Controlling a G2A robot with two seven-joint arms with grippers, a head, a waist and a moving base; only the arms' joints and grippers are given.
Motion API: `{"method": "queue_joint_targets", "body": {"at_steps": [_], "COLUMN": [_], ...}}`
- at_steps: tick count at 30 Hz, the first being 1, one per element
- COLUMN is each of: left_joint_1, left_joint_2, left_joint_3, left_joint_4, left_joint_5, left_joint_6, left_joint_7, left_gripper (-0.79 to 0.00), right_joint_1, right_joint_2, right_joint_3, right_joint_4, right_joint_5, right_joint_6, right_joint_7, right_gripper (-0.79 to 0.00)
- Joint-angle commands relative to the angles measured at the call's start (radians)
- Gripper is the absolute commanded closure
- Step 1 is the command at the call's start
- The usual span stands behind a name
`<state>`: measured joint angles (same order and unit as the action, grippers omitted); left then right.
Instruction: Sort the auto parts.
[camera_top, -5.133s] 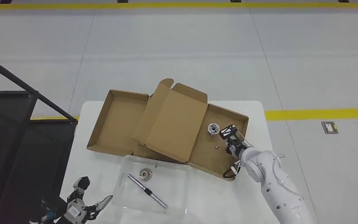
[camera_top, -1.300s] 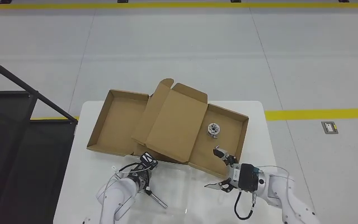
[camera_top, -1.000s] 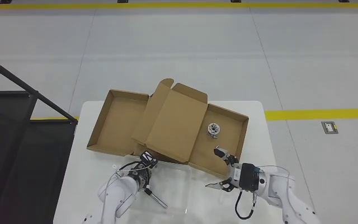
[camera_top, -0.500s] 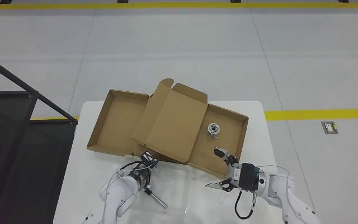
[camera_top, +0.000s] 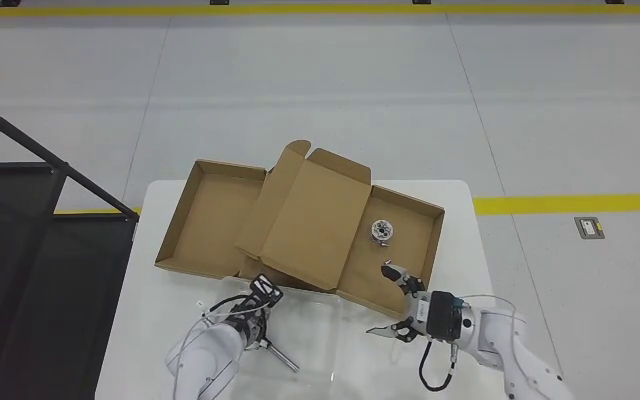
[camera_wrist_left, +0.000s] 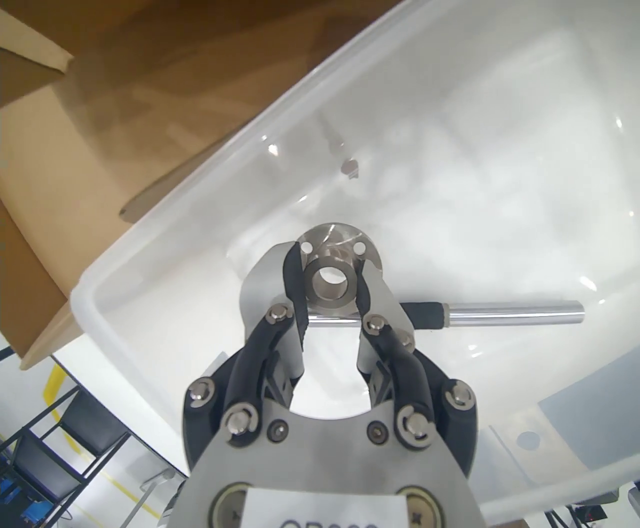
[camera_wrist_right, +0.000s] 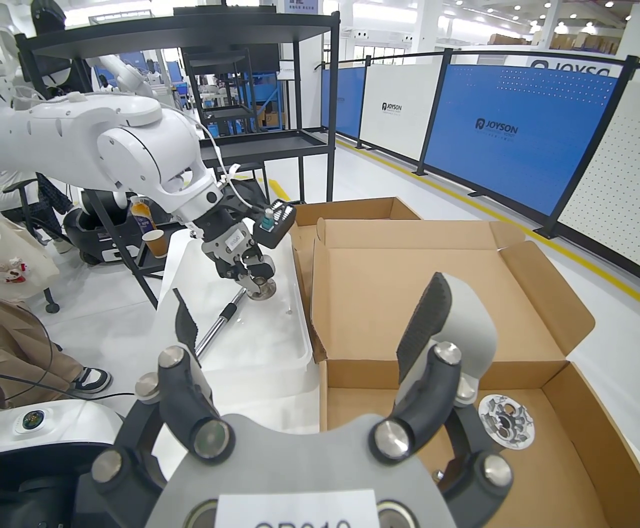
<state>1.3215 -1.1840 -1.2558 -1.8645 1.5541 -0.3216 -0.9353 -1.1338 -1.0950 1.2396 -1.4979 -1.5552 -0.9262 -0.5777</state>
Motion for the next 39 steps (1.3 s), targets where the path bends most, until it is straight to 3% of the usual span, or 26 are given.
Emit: {"method": "queue_joint_targets", "body": {"at_steps": [1, 9, 19, 30, 33, 36, 39], "left_joint_1": [0.051, 0.255, 0.480, 0.480, 0.462, 0.404, 0.339], "left_joint_2": [0.006, 0.028, 0.043, 0.043, 0.043, 0.042, 0.047], "left_joint_3": [-0.030, -0.184, -0.453, -0.453, -0.437, -0.441, -0.482], "left_joint_4": [-0.076, -0.298, -0.450, -0.450, -0.415, -0.360, -0.294], "left_joint_5": [0.003, -0.041, -0.207, -0.207, -0.223, -0.348, -0.552], "left_joint_6": [-0.011, -0.061, -0.136, -0.136, -0.123, -0.115, -0.176], "left_joint_7": [0.009, 0.113, 0.337, 0.337, 0.346, 0.342, 0.311], "left_gripper": [0.000, 0.000, 0.000, 0.000, 0.000, 0.000, 0.000], "right_joint_1": [0.003, 0.025, 0.069, 0.069, 0.069, 0.069, 0.069], "right_joint_2": [0.001, 0.000, -0.014, -0.014, -0.014, -0.014, -0.014], "right_joint_3": [-0.003, -0.028, -0.097, -0.097, -0.097, -0.097, -0.097], "right_joint_4": [0.003, 0.022, 0.054, 0.054, 0.054, 0.054, 0.054], "right_joint_5": [-0.001, 0.012, 0.047, 0.047, 0.047, 0.047, 0.047], "right_joint_6": [0.000, 0.002, 0.003, 0.003, 0.003, 0.003, 0.003], "right_joint_7": [-0.002, 0.006, 0.069, 0.069, 0.069, 0.069, 0.069], "right_gripper": [-0.785, -0.785, -0.785, -0.785, -0.785, -0.785, -0.785]}}
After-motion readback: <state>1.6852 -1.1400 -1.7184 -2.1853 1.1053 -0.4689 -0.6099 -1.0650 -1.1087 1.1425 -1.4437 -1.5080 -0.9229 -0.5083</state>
